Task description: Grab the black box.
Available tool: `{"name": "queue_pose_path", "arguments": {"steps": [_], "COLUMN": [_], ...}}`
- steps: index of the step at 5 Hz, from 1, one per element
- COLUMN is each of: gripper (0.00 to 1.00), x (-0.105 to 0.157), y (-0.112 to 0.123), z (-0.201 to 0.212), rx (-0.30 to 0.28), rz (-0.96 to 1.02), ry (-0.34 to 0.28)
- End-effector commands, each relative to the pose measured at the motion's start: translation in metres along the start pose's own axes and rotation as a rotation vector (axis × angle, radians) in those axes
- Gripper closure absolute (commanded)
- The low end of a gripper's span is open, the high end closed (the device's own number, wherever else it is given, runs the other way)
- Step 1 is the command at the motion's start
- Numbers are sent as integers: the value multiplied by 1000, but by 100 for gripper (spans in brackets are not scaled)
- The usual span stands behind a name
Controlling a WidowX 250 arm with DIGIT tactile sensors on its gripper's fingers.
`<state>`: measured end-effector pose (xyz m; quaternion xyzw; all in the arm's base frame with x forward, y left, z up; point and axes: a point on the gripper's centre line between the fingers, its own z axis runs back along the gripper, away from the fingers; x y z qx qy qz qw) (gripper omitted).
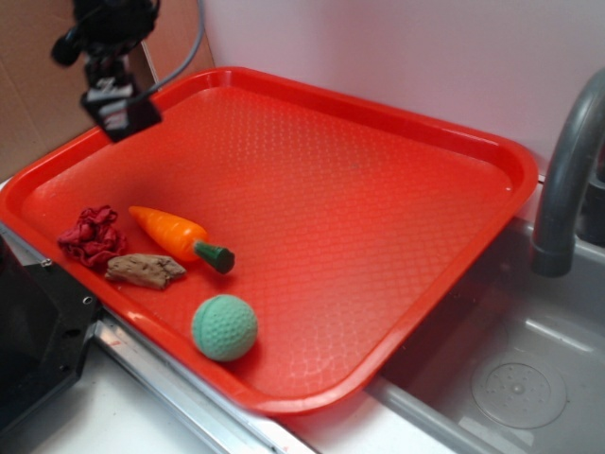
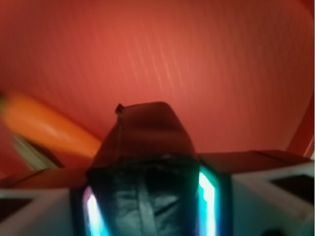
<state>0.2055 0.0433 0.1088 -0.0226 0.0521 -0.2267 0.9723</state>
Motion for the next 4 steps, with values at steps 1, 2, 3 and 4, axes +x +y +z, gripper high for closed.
{"name": "queue_pose_path", "arguments": {"steps": [1,2,3,4], "gripper": [100,100,100,100], "x": [18,1,-3,0], "y": [-13,-16,-16,-20], "z": [59,84,98,96], "rx": [68,40,28,26], "rz": [151,297,297,314], "ry": [-109,-207,-235,-232]}}
